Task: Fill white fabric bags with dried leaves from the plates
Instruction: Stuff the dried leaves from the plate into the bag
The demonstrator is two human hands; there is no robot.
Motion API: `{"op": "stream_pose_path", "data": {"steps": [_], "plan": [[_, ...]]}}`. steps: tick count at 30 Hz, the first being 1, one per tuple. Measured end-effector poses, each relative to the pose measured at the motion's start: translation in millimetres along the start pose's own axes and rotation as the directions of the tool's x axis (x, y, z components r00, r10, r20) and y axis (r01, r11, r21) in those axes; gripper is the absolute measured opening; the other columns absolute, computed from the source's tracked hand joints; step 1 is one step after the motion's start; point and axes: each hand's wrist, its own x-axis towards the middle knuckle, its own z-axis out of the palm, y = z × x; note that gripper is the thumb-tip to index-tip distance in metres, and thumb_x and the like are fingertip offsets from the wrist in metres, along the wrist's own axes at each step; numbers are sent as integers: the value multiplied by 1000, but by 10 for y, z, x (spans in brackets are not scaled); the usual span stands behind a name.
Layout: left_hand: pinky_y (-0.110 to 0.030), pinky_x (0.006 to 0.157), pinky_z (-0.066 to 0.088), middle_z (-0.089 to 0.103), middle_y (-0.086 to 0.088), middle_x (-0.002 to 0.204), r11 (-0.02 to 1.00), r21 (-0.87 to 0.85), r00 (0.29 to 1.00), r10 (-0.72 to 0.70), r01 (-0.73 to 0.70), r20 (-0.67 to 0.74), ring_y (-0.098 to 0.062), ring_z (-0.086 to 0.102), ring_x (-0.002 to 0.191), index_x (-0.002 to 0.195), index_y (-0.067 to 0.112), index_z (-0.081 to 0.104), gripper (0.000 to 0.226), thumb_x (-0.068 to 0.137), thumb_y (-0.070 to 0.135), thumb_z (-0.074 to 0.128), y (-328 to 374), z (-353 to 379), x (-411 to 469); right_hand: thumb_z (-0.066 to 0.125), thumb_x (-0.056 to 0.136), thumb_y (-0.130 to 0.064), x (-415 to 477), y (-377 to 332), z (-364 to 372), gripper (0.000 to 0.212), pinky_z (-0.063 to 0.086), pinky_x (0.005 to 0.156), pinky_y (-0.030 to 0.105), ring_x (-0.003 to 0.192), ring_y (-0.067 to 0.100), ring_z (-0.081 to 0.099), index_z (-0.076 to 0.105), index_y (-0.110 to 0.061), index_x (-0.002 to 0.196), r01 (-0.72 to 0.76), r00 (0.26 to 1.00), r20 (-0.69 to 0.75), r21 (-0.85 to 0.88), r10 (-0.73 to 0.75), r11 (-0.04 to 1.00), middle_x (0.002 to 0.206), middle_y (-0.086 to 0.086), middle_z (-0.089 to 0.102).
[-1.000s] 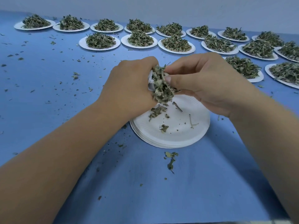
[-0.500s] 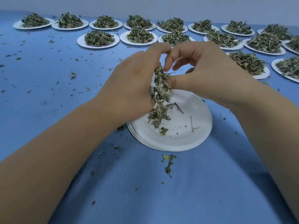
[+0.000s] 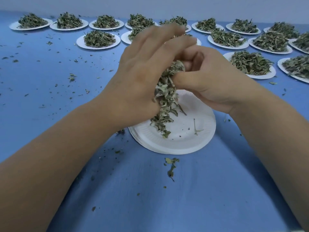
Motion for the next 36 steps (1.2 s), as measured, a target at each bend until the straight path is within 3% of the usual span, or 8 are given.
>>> {"op": "stream_pose_path", "data": {"steps": [2,5,9,12,15,21,25,36], "plan": [[-45,117,27,28,-7,160,995,-45,994,-81,85,73,-28,25,148,153,13,33,92,67,1,63,-25,-50,-48,63,76,4,-17,7,-19,34,53,88,57,87,31,58,69,-12,106,-3,999,-36,-10,2,1000,91,12,68],[-26,121,22,19,2,164,942,-170,947,-256,289,192,-11,18,152,158,18,19,89,84,4,66,41,-157,23,68,76,0,-40,26,-47,30,54,71,38,74,21,64,73,-16,101,7,996,-85,-68,-13,998,86,7,72],[4,86,35,50,2,141,822,-311,877,-468,478,108,5,50,114,143,11,49,60,86,2,68,11,-225,53,70,73,-2,-24,58,-69,26,51,60,28,62,16,57,72,-18,94,14,988,-148,-148,-36,989,78,12,64],[-16,64,54,67,-11,103,737,-418,832,-546,530,93,-3,62,68,101,10,64,17,84,10,64,24,-256,-17,70,75,6,-41,49,-68,27,51,57,24,57,10,60,70,-14,92,38,984,-168,-142,-62,989,71,2,64],[-42,73,59,66,5,82,801,-347,868,-488,488,94,-20,66,74,88,25,64,10,82,30,71,36,-190,-50,71,83,12,-52,60,-46,28,49,55,24,52,9,57,67,-14,92,35,977,-200,-190,-74,981,72,2,61],[-42,76,61,67,4,76,766,-397,845,-532,505,48,-23,68,69,81,28,66,18,78,22,83,12,-117,-55,76,78,-3,-51,55,19,23,38,55,17,53,3,43,63,-21,82,14,959,-257,-369,-117,929,61,-16,53],[-44,74,61,70,1,72,732,-422,826,-559,534,76,-25,70,66,80,21,68,19,78,15,86,-12,-99,-66,73,73,-20,-25,67,65,17,33,51,14,52,2,41,57,-26,72,-71,941,-309,-575,-136,815,58,-12,52],[-55,77,59,68,-3,75,694,-545,867,-477,470,141,-37,68,73,84,11,64,20,76,10,83,22,-111,-53,61,70,-12,-9,33,137,15,31,50,16,58,5,42,55,-21,81,-160,881,-411,-725,-234,670,69,-11,50]]}}
